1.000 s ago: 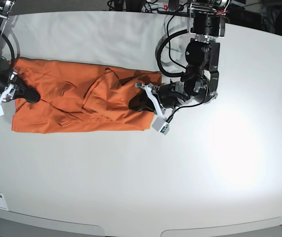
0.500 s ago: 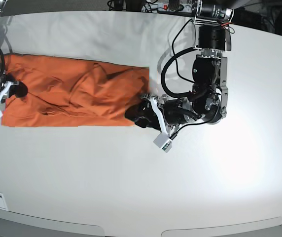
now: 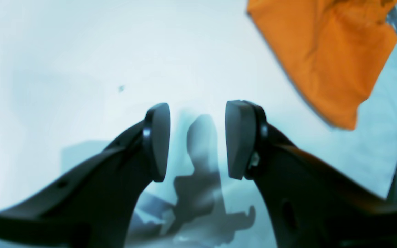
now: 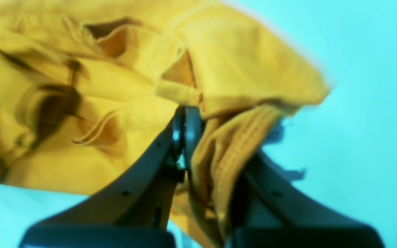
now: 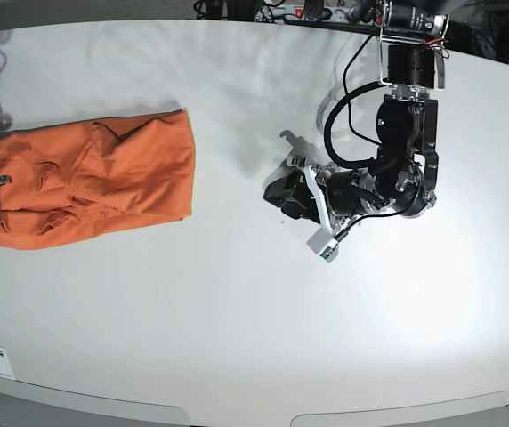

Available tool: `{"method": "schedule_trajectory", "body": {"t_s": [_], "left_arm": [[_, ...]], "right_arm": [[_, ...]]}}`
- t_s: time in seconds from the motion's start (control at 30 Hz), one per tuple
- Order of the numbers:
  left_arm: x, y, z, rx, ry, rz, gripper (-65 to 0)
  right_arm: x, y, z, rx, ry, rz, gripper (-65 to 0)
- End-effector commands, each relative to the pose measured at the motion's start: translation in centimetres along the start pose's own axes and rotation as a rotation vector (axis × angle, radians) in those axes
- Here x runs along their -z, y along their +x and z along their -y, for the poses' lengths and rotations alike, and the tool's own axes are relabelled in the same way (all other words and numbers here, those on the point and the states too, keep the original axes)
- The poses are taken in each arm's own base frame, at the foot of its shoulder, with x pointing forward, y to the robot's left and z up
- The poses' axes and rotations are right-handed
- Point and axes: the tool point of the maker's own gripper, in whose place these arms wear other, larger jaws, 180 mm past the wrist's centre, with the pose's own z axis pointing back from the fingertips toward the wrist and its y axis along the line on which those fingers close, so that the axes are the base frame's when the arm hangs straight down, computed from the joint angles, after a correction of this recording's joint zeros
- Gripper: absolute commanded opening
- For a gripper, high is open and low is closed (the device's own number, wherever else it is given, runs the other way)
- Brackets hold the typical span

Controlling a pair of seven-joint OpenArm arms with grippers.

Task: Fold the T-shirt properly
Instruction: 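Lift the shirt end with the right gripper and fold it over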

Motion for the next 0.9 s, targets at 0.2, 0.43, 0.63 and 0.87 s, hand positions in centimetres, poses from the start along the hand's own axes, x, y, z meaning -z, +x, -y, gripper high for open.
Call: {"method": "schedule_trajectory", "body": {"t_s": [0.2,0.43,0.63,0.87], "left_arm": [[-1.2,1.5,-0.8,0.037,0.021,0.034,-36.7],[-1.2,1.7,-0.5,0.033,0.007,0.043,-36.7],[-1.2,1.9,-0.5,0.032,0.005,0.054,-36.7],[-1.2,1.9,-0.5,0.031,0.005,0.056,-36.7]], "right_arm": [[-4.2,5.8,-3.4,-0.124,0.015,0.200,-65.0],[-4.1,4.7,-12.3,-0.111,0.360,0.293,-65.0],[-4.1,5.0,-17.4,-0.024,0.545,0.378,-65.0],[-4.6,5.5,-21.2,0.048,0.677,0.446,-65.0]]}}
